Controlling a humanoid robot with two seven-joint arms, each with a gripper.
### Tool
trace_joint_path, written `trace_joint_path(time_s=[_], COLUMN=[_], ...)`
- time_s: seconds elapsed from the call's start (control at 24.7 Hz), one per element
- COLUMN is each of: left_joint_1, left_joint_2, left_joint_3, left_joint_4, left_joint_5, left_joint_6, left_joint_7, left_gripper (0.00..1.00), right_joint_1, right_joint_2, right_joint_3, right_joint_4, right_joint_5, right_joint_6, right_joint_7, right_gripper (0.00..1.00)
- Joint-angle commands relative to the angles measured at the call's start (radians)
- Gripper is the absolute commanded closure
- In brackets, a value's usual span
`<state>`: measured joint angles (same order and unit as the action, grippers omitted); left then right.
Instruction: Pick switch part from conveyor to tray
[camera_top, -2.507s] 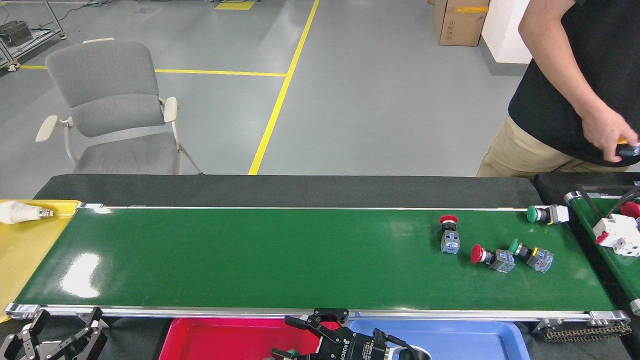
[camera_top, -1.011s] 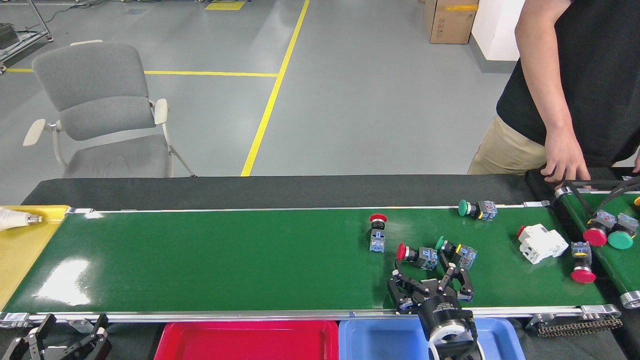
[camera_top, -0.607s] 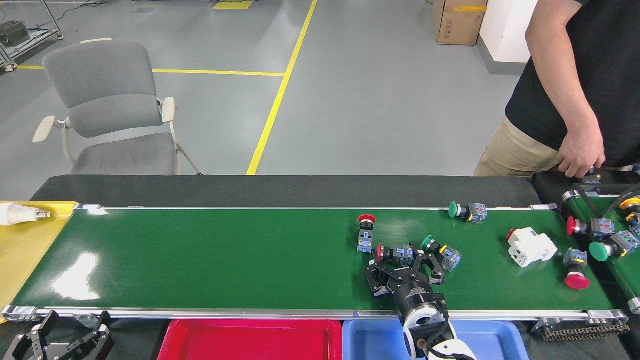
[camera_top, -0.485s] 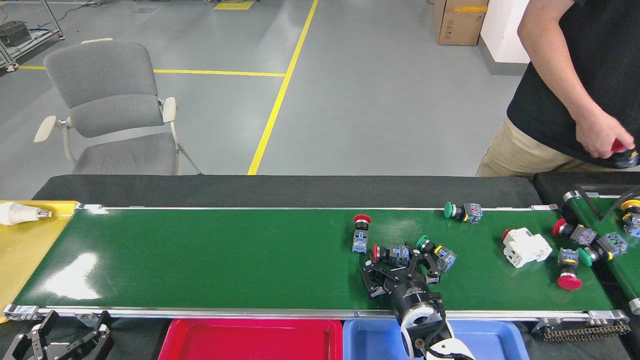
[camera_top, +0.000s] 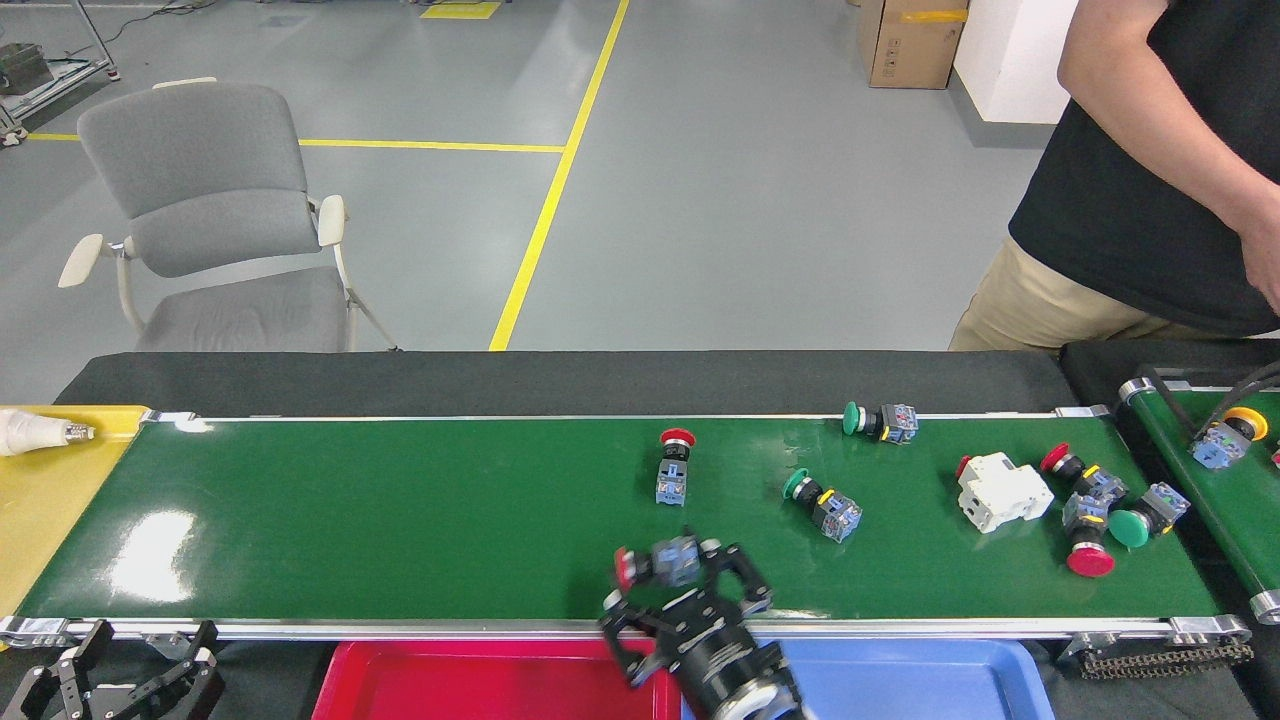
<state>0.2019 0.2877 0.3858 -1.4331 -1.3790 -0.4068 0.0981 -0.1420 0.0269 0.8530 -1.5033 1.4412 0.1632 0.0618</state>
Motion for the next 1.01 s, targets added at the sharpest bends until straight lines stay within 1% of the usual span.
trace_joint_path(time_s=[0.0,0.08,0.2,0.24,0.32,0.36,0.4,0.49,0.57,0.65,0.69,0.77,0.85,0.97], left_joint_1=[-0.007,-0.009,-0.032,-0.038,-0.061,-0.093,-0.127,-0.173,-0.193,-0.216,-0.233,-0.26,-0.292,-0.352], left_joint_2=[0.015,0.015,0.004,-0.002,-0.024,-0.041,-0.061,-0.097,-0.142,-0.199,-0.235,-0.283,-0.309,-0.315], left_joint_3=[-0.011,-0.053,-0.15,-0.188,-0.251,-0.289,-0.329,-0.372,-0.406,-0.426,-0.432,-0.432,-0.433,-0.432], left_joint_4=[-0.021,-0.059,-0.162,-0.201,-0.242,-0.25,-0.247,-0.231,-0.205,-0.184,-0.164,-0.129,-0.089,-0.02], left_joint_5=[0.001,0.001,-0.002,-0.002,-0.003,-0.003,-0.005,-0.035,-0.113,-0.189,-0.227,-0.273,-0.293,-0.293], left_joint_6=[0.002,0.002,0.011,0.017,0.039,0.055,0.075,0.121,0.143,0.143,0.141,0.138,0.137,0.138], left_joint_7=[0.003,0.002,-0.003,-0.017,-0.077,-0.121,-0.166,-0.218,-0.224,-0.225,-0.228,-0.229,-0.23,-0.23], left_gripper=[0.0,0.0,0.0,0.0,0.0,0.0,0.0,0.0,0.0,0.0,0.0,0.0,0.0,0.0], right_joint_1=[-0.007,-0.008,-0.004,-0.004,0.013,0.05,0.099,0.208,0.303,0.355,0.364,0.354,0.32,0.213], right_joint_2=[-0.004,-0.004,-0.004,-0.002,-0.021,-0.044,-0.055,-0.056,-0.055,-0.05,-0.045,-0.03,-0.012,-0.004], right_joint_3=[0.05,0.06,0.055,0.04,-0.02,-0.066,-0.121,-0.252,-0.408,-0.502,-0.542,-0.577,-0.589,-0.586], right_joint_4=[-0.017,-0.017,-0.02,-0.026,-0.055,-0.086,-0.129,-0.178,-0.178,-0.178,-0.176,-0.172,-0.169,-0.101], right_joint_5=[0.002,0.002,0.001,-0.002,-0.004,-0.004,-0.005,-0.01,-0.012,-0.012,-0.013,-0.015,-0.013,-0.007], right_joint_6=[-0.001,-0.001,0.006,0.01,0.01,0.01,0.012,0.012,0.012,0.01,0.012,0.013,0.013,0.015], right_joint_7=[-0.039,-0.039,-0.039,-0.04,-0.045,-0.046,-0.057,-0.109,-0.189,-0.204,-0.204,-0.2,-0.192,-0.117], right_gripper=[0.0,0.0,0.0,0.0,0.0,0.0,0.0,0.0,0.0,0.0,0.0,0.0,0.0,0.0])
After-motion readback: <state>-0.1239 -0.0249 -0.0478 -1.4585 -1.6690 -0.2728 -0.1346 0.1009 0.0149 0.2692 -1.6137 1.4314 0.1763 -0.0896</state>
